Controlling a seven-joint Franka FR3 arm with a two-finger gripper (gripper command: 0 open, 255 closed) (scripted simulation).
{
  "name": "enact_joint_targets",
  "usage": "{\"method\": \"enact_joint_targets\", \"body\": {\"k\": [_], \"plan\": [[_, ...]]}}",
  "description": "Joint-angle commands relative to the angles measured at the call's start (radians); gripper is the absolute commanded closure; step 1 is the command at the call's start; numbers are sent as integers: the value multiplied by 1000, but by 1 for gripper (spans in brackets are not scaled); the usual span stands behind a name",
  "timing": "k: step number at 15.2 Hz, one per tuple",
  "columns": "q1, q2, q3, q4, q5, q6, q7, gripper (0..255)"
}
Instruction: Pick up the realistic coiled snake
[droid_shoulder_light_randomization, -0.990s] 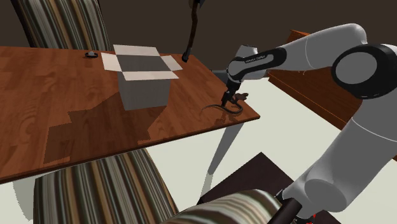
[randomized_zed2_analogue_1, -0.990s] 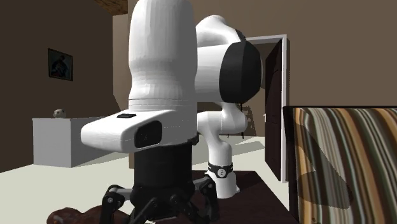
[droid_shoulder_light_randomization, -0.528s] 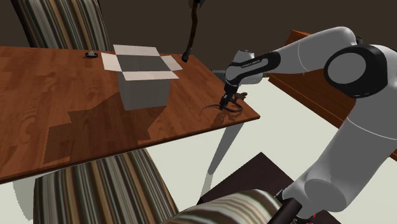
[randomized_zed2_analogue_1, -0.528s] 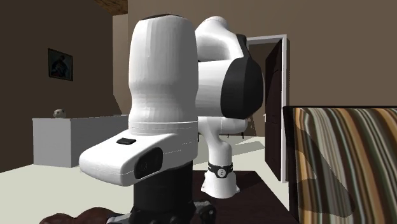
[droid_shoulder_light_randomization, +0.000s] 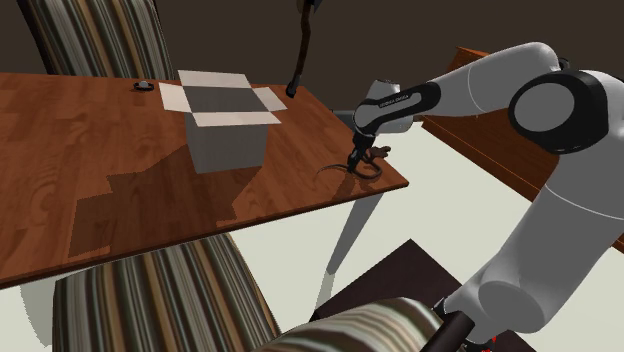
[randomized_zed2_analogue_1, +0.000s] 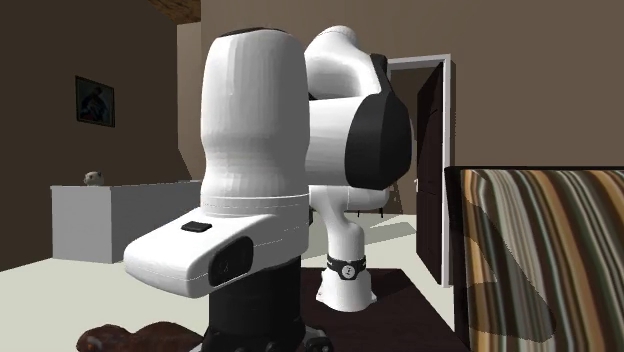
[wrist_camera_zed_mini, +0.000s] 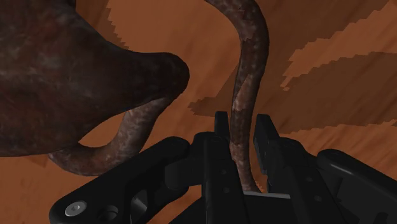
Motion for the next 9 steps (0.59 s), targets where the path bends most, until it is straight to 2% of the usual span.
{"method": "enact_joint_targets", "body": {"k": [1, 9], "plan": [[-1, 4, 0, -3, 1, 2, -2, 255], [3, -58, -5, 35, -19, -96, 10, 255]]}}
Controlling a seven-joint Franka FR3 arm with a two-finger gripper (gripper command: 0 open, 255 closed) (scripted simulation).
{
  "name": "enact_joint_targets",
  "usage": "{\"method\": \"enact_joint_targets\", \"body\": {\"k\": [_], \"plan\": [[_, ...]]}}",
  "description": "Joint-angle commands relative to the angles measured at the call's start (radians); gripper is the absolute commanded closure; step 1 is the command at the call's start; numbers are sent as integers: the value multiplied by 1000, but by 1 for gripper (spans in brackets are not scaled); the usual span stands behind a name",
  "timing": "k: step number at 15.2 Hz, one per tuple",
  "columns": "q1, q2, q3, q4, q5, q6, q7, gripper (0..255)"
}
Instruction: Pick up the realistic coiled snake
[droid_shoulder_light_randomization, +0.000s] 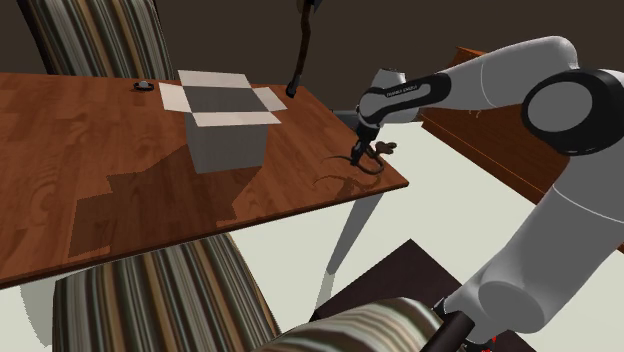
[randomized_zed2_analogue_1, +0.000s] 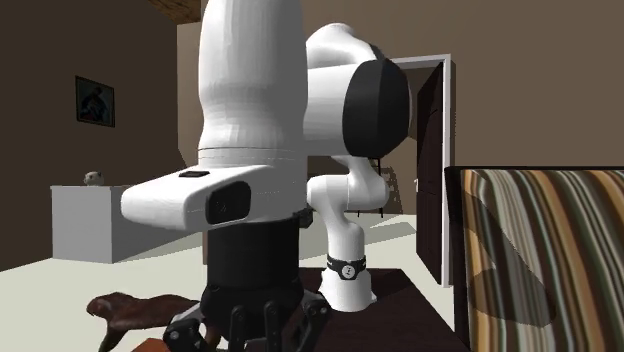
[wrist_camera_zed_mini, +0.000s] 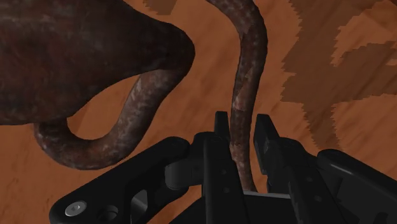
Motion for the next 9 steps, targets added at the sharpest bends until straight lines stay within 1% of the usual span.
{"method": "enact_joint_targets", "body": {"k": [1, 7, 9], "plan": [[2, -16, 0, 9, -5, -25, 4, 255], [4, -53, -2, 48, -16, -100, 11, 255], [4, -54, -2, 49, -16, -102, 12, 255]]}}
